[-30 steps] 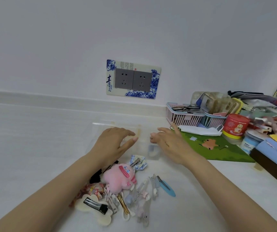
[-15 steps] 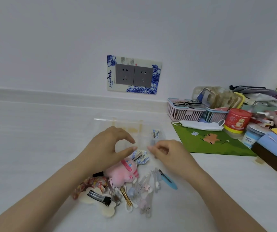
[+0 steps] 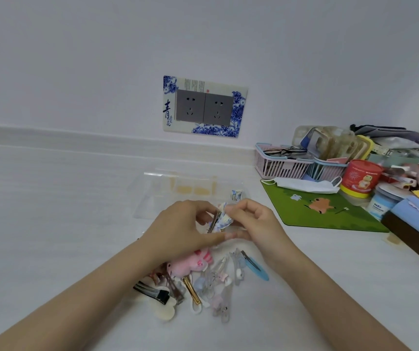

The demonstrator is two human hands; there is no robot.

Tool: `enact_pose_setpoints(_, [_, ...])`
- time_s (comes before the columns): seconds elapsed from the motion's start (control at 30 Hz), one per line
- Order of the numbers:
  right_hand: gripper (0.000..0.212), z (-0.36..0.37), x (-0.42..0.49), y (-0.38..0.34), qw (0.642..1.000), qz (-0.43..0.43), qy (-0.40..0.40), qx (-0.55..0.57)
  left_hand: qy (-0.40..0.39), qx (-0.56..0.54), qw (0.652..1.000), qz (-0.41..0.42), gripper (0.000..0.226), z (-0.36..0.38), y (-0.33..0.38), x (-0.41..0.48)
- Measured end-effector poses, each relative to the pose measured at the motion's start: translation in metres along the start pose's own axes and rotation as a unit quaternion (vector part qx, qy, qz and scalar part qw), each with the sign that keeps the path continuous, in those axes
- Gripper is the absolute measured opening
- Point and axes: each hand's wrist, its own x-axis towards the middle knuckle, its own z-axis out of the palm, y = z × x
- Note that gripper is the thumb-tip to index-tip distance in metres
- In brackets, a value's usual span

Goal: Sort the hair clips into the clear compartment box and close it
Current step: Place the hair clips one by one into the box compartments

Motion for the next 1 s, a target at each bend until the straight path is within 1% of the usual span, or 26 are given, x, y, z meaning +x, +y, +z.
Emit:
enact_pose_setpoints(0.07, [0.02, -0.002, -0.002, -0.002, 1.0, -0.001, -0.018, 0.018, 0.02, -0.043, 0.999, 0.009, 0.039, 0.003, 0.004, 0.0])
enact_pose_setpoints(0.13, [0.019, -0.007, -0.001, -0.004, 0.998, -0.012, -0.043, 0.044, 0.023, -0.143, 0.99, 0.004, 0.03, 0.002, 0.005, -0.001])
enact_pose_setpoints(0.2, [0.032, -0.011, 0.0, -0.007, 0.997, -0.025, -0.061, 0.039, -0.003, -0.261, 0.965, -0.03, 0.034, -0.002, 0.008, -0.002])
enact_pose_setpoints(0.27, [0.041, -0.012, 0.002, -0.006, 0.996, -0.032, -0.081, 0.011, -0.034, -0.328, 0.943, -0.038, 0.044, -0.005, 0.007, -0.001])
enact_pose_setpoints(0.33, [0.037, -0.012, 0.003, -0.004, 0.995, -0.029, -0.099, -0.005, -0.064, -0.363, 0.929, -0.028, 0.051, -0.007, 0.006, 0.001])
enact_pose_setpoints(0.4, [0.035, -0.011, 0.003, -0.001, 0.993, -0.027, -0.117, 0.003, -0.089, -0.374, 0.922, -0.034, 0.059, -0.009, 0.006, 0.001])
enact_pose_setpoints(0.47, [0.035, -0.011, 0.004, -0.001, 0.991, -0.032, -0.125, 0.019, -0.092, -0.376, 0.921, -0.044, 0.06, -0.007, 0.005, 0.002])
enact_pose_setpoints(0.5, [0.031, -0.012, 0.004, -0.002, 0.991, -0.038, -0.122, 0.035, -0.088, -0.374, 0.922, -0.048, 0.056, -0.005, 0.002, 0.004])
enact_pose_setpoints(0.6, [0.024, -0.014, 0.003, -0.005, 0.991, -0.052, -0.109, 0.058, -0.073, -0.358, 0.93, -0.05, 0.028, 0.0, 0.004, 0.011])
enact_pose_setpoints(0.67, [0.022, -0.015, 0.007, -0.01, 0.992, -0.047, -0.091, 0.067, -0.043, -0.344, 0.937, -0.045, 0.03, -0.003, 0.009, 0.016])
enact_pose_setpoints(0.73, [0.014, -0.021, 0.017, -0.019, 0.995, -0.048, -0.054, 0.072, 0.018, -0.334, 0.942, -0.034, 0.04, -0.011, 0.01, 0.022])
enact_pose_setpoints(0.8, [0.012, -0.03, 0.033, -0.029, 0.998, -0.061, 0.007, 0.024, 0.084, -0.261, 0.962, -0.005, 0.04, -0.014, 0.002, 0.028])
enact_pose_setpoints(0.87, [0.022, -0.038, 0.049, -0.035, 0.994, -0.071, 0.062, -0.054, 0.142, -0.14, 0.979, 0.027, 0.033, -0.014, -0.013, 0.028])
enact_pose_setpoints(0.93, [0.027, -0.041, 0.064, -0.033, 0.989, -0.074, 0.086, -0.099, 0.156, -0.033, 0.985, 0.062, 0.037, -0.011, -0.026, 0.025])
enact_pose_setpoints(1.0, [0.022, -0.039, 0.074, -0.027, 0.985, -0.063, 0.089, -0.134, 0.138, 0.028, 0.987, 0.08, 0.046, -0.007, -0.033, 0.024])
